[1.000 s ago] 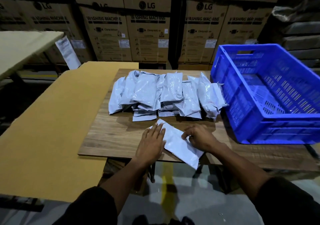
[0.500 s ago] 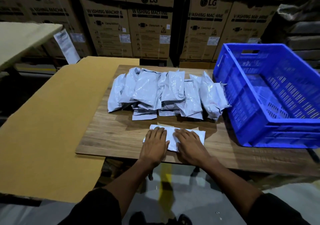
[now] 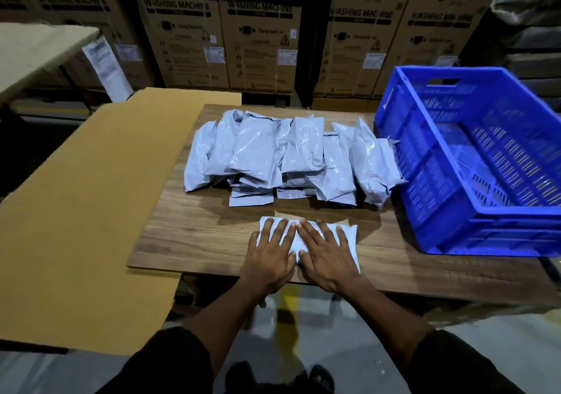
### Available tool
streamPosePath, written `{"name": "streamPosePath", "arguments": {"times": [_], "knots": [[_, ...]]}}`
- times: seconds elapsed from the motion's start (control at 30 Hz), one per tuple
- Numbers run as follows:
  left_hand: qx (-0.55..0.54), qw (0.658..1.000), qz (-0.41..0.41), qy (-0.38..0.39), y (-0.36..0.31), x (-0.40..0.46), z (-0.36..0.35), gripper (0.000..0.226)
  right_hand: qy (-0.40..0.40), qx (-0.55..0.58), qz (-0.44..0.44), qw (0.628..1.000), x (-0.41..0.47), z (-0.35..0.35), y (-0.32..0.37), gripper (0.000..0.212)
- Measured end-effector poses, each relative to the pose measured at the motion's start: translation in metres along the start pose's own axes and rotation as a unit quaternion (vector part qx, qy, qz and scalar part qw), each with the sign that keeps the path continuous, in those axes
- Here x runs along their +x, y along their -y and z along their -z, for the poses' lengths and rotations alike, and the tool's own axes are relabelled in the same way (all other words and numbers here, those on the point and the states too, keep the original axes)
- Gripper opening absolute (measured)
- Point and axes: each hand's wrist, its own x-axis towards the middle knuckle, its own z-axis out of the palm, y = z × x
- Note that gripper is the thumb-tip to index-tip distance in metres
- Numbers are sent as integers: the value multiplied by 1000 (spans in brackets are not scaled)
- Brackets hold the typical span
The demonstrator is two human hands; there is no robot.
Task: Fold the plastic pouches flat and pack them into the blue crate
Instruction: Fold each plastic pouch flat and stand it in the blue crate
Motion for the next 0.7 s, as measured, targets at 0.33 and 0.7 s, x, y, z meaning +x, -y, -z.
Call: {"name": "streamPosePath", "arguments": {"times": [0.33, 0.7], "knots": [[-1, 1000, 6, 16, 1, -3, 3, 56, 21, 10, -46, 999, 5, 5, 12, 70], [-1, 998, 9, 57, 7, -3, 2, 55, -6, 3, -31, 999, -8, -2, -9, 73]]}}
